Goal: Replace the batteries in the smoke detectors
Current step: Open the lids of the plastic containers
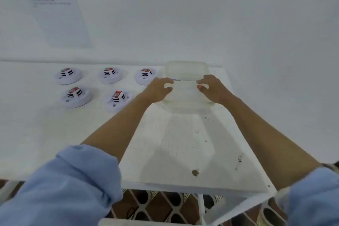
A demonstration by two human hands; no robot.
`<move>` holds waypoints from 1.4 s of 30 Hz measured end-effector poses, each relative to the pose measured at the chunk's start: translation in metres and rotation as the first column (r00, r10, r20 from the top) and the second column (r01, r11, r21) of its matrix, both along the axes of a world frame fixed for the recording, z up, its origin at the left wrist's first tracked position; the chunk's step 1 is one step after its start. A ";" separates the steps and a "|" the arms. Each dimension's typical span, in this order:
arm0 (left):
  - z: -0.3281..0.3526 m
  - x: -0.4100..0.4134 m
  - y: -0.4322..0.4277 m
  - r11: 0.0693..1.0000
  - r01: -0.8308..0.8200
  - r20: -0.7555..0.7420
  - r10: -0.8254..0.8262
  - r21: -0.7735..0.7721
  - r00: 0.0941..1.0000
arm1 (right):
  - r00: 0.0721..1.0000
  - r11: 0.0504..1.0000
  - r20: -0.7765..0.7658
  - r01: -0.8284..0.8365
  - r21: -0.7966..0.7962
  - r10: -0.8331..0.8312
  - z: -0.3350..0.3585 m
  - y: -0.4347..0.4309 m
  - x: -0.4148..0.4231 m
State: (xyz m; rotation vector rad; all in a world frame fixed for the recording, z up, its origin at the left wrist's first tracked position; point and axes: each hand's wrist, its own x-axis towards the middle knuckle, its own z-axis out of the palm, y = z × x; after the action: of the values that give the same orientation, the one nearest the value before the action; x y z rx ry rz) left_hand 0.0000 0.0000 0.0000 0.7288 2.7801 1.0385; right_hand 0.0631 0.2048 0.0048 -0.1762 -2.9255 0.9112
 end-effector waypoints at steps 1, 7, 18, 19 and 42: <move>0.001 -0.001 -0.001 0.995 -0.011 0.095 0.002 0.094 0.995 | 1.000 1.000 -0.012 0.026 -0.014 -0.026 0.001 0.003 -0.001; 0.004 -0.006 -0.018 0.892 -0.245 0.643 -0.064 0.380 0.764 | 0.958 0.878 0.288 0.126 -0.462 0.014 0.017 0.027 0.013; -0.007 -0.020 -0.017 0.861 -0.236 0.709 -0.183 0.450 0.681 | 0.936 0.729 0.327 0.133 -0.671 0.131 0.007 0.045 0.004; -0.007 -0.020 -0.017 0.860 -0.248 0.714 -0.176 0.446 0.677 | 0.932 0.719 0.333 0.134 -0.682 0.142 0.006 0.046 0.003; 0.024 -0.005 -0.003 0.945 -0.231 0.587 0.053 0.232 0.808 | 0.902 0.899 0.408 0.055 -0.434 0.142 0.022 0.042 0.004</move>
State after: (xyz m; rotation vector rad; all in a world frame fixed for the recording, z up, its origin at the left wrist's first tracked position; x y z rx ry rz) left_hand -0.0051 -0.0028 0.0240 0.1611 2.1985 1.4355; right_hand 0.0668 0.2469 0.0272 -0.3827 -3.0533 1.7392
